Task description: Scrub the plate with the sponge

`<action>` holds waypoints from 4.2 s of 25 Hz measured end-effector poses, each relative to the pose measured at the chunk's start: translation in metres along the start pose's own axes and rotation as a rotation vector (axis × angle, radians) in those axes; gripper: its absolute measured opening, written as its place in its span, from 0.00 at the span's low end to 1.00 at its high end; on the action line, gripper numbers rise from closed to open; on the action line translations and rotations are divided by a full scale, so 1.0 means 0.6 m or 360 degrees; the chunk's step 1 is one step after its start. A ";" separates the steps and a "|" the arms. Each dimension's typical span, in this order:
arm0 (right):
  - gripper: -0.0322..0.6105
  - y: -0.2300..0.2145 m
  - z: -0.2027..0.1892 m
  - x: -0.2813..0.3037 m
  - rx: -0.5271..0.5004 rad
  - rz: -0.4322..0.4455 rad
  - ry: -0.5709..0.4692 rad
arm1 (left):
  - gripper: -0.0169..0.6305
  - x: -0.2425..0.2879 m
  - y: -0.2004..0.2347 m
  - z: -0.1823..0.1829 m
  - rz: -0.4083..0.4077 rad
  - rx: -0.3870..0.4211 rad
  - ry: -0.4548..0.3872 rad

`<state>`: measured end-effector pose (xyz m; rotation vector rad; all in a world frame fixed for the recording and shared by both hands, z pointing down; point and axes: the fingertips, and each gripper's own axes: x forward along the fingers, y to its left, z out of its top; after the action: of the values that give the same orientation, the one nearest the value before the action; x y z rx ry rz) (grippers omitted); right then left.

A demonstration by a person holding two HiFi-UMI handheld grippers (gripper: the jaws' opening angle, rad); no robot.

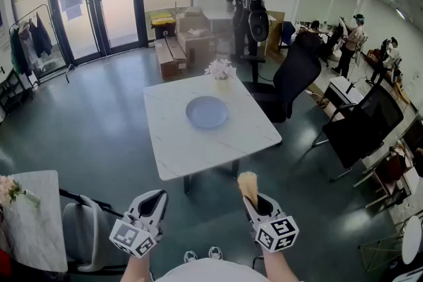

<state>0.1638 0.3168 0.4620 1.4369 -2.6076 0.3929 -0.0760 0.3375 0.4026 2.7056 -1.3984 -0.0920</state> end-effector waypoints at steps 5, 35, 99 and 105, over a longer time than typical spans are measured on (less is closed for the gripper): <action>0.24 -0.017 -0.002 0.002 -0.0010 -0.0002 -0.0009 | 0.08 0.022 -0.001 -0.005 0.0010 0.0015 -0.0002; 0.24 -0.098 -0.046 0.085 0.0125 0.0180 0.0069 | 0.08 0.115 0.019 -0.087 0.0167 -0.0139 0.0047; 0.24 -0.317 0.126 0.719 0.0255 -0.0043 0.0094 | 0.08 0.717 0.574 -0.104 -0.0105 -0.0219 0.0192; 0.24 -0.342 0.117 0.742 0.0270 -0.0018 0.0118 | 0.08 0.753 0.587 -0.157 -0.0047 -0.0279 0.0305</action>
<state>0.0992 -0.1686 0.5368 1.4551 -2.5597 0.6669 -0.0912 -0.2282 0.5311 2.5173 -1.2355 0.0399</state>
